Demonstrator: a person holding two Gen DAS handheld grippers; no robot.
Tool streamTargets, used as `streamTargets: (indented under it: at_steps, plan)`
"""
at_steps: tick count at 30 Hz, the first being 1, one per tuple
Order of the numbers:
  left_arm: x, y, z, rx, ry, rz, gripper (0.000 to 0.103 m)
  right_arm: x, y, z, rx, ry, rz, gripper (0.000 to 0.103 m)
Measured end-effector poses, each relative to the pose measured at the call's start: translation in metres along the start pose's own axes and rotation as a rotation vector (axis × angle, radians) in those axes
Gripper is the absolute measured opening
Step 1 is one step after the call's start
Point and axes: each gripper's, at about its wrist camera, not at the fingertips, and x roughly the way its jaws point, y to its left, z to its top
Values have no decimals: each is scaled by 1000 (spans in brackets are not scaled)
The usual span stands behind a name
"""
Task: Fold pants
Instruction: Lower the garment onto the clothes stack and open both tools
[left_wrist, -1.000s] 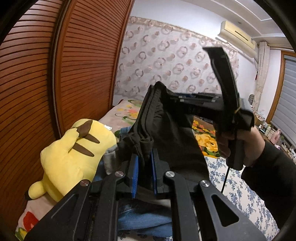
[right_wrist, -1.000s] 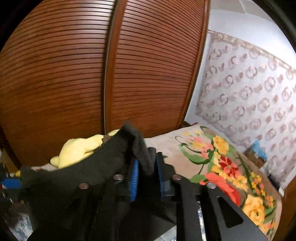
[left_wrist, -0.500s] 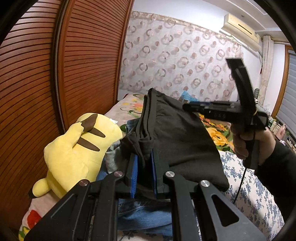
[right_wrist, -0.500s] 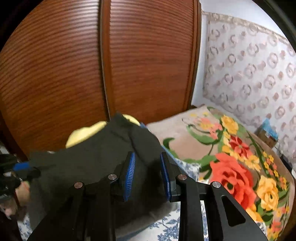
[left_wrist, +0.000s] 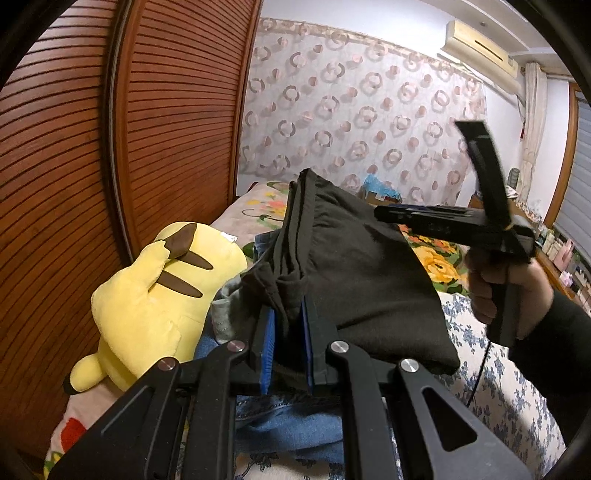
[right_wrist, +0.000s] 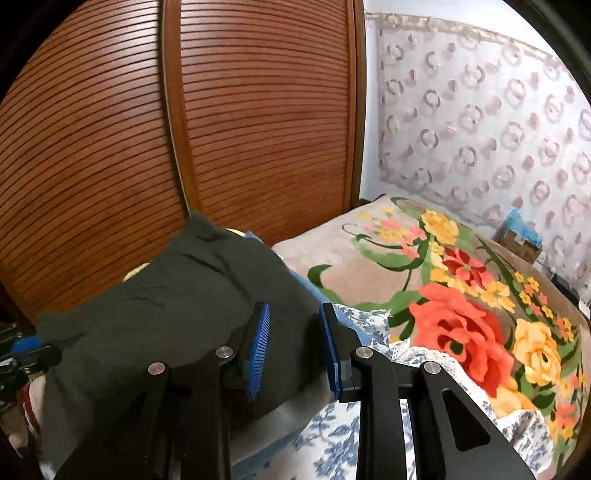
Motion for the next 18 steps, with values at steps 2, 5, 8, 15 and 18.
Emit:
streamTargets:
  at_steps: [2, 5, 8, 15, 18]
  plan:
    - [-4, -2, 0, 9, -2, 4, 15, -14, 8, -5, -2, -12, -6, 28]
    - [-11, -2, -1, 16, 0, 5, 29, -35, 20, -13, 6, -19, -8, 28]
    - [-20, -2, -3, 27, -9, 6, 44, -54, 30, -21, 6, -36, -5, 29]
    - [-44, -3, -11, 41, -37, 16, 80, -90, 52, -36, -5, -65, -7, 36]
    - [-55, -4, -14, 59, -48, 30, 85, -104, 59, -41, -6, -73, -11, 42]
